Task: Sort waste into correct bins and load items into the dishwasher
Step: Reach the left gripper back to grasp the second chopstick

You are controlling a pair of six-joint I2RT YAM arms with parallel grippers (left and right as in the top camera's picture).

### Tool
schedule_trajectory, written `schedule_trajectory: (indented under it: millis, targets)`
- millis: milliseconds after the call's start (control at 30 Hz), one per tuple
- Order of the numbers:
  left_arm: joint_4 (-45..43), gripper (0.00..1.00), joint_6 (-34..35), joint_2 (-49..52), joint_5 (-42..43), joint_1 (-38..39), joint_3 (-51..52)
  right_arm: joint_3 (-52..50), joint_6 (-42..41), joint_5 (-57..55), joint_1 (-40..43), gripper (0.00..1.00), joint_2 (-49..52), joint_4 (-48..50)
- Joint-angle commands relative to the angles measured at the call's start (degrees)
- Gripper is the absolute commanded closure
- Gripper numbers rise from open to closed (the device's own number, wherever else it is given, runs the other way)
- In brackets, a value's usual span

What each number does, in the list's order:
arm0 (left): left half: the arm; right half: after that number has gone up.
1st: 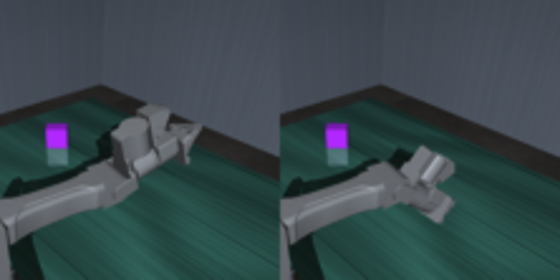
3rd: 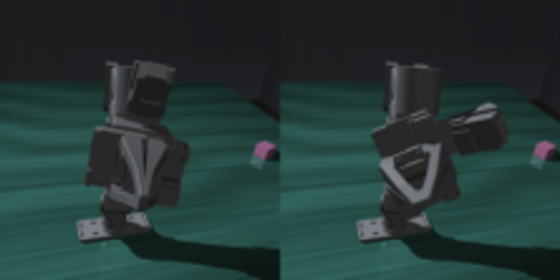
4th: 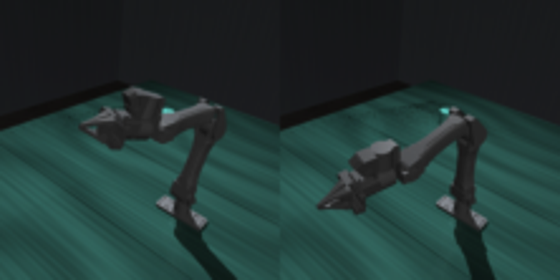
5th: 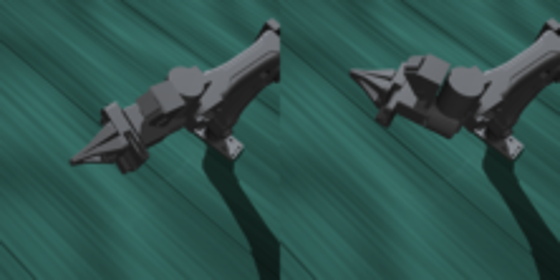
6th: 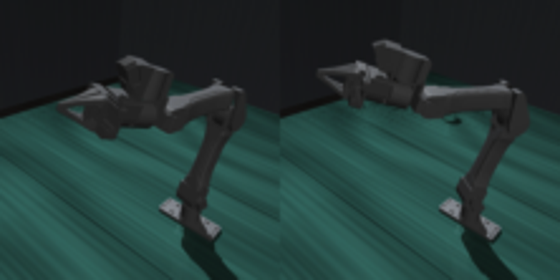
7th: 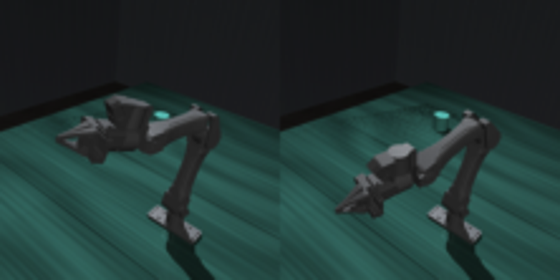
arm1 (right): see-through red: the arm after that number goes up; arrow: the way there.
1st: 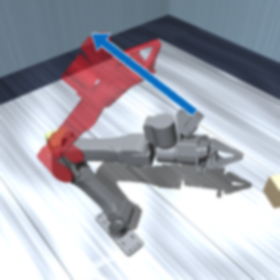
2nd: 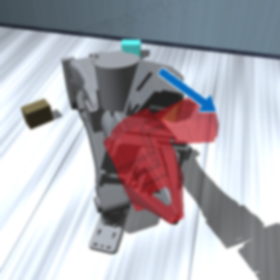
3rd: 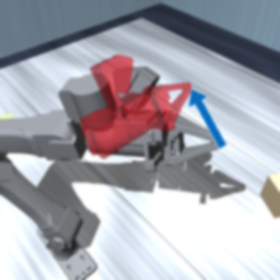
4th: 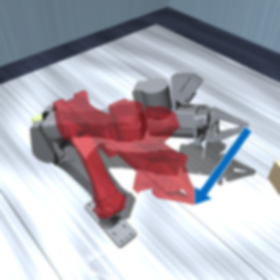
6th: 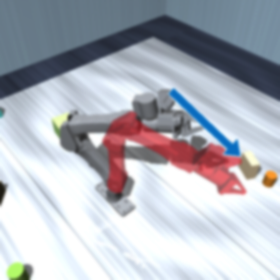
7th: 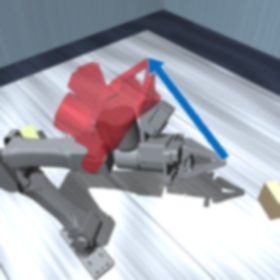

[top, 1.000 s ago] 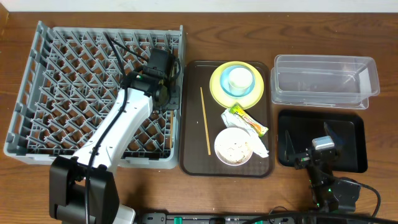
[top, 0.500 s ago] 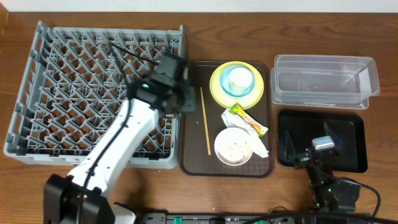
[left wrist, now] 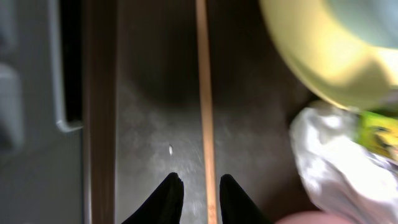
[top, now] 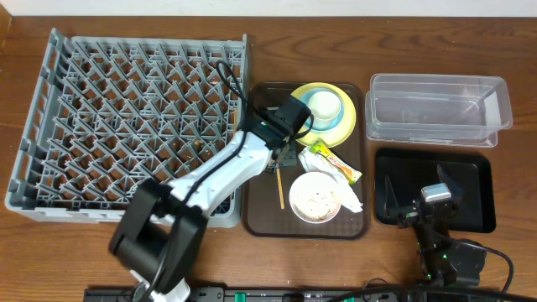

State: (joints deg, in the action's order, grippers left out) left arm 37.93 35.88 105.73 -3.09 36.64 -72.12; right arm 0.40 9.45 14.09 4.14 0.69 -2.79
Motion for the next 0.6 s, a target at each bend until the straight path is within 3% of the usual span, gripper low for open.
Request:
schedule_trajectory:
  millis: [0,567]
  targets:
    - [-1.09,0.75,0.9,3.41,-0.74,-0.07,-0.37,-0.09,-0.83,-0.15,-0.46,0.01,-0.31,-0.24]
    - [-4.66,0.76,2.43,9.09,1.33,-0.07,0.5,-0.09,-0.83,-0.15,-0.46,0.01,-0.31,-0.24]
